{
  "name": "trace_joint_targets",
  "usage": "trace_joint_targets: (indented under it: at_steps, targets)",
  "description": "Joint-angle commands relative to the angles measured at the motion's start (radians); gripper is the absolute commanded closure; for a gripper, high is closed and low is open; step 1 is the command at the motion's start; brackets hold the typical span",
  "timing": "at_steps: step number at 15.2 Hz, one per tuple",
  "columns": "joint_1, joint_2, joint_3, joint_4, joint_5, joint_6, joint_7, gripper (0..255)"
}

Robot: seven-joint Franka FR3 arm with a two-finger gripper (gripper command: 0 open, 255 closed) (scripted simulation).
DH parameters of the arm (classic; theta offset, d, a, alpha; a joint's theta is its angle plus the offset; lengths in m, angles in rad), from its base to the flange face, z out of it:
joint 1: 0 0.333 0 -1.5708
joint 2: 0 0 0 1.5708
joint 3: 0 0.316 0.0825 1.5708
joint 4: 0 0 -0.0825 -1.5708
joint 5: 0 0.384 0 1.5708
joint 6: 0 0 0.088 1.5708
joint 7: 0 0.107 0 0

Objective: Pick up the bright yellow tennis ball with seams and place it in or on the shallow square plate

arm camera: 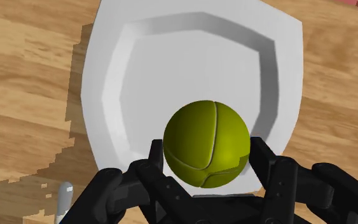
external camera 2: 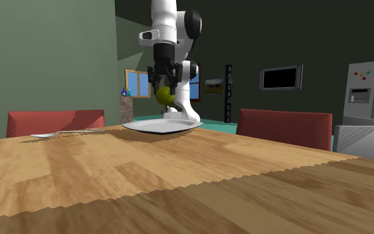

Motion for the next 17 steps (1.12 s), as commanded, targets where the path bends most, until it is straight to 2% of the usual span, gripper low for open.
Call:
trace_joint_targets:
  at_steps: [1, 15, 17]
  targets:
    - [-0.004, -0.024, -0.006, -0.039, 0.0, 0.016, -0.011, 255]
    - [-0.003, -0.062, -0.007, -0.27, 0.001, 0.208, -0.009, 255]
    - [-0.003, -0.062, -0.007, -0.27, 0.001, 0.208, -0.009, 255]
